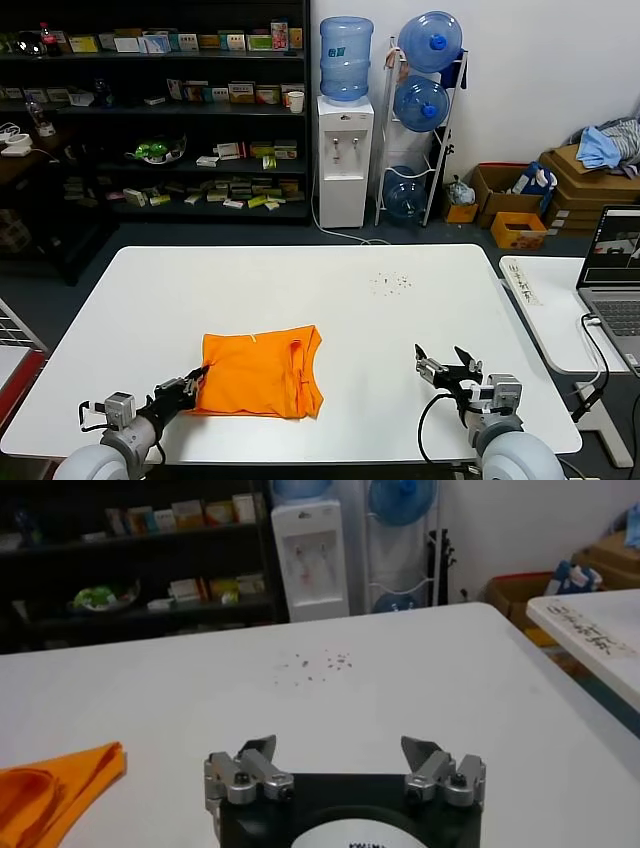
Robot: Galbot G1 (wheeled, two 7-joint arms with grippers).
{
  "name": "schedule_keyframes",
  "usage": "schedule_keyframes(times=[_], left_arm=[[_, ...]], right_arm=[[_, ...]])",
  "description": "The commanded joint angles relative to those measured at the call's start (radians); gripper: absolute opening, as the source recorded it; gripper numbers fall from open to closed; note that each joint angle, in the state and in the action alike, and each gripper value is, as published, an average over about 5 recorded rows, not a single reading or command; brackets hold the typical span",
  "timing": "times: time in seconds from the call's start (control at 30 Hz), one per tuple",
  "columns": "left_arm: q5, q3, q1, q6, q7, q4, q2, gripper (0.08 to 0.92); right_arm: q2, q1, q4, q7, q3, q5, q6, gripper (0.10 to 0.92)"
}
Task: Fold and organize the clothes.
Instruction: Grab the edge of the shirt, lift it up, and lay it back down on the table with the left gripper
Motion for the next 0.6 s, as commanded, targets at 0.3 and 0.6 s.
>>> schedule_keyframes(times=[0.3,0.6], left_arm=[[0.215,-0.224,0.109,0.075,-0.057,-0.320,-0.023,0.103],[0.168,-0.437,0.186,0.132,-0.053,-0.225,0.179,0.103]], right_arm=[[0.005,0.016,-0.013,0.000,-0.018,-0.002,0.002,0.823],[-0.010,0.039,-0.019,-0.006,-0.034,0.009,0.007,0.823]])
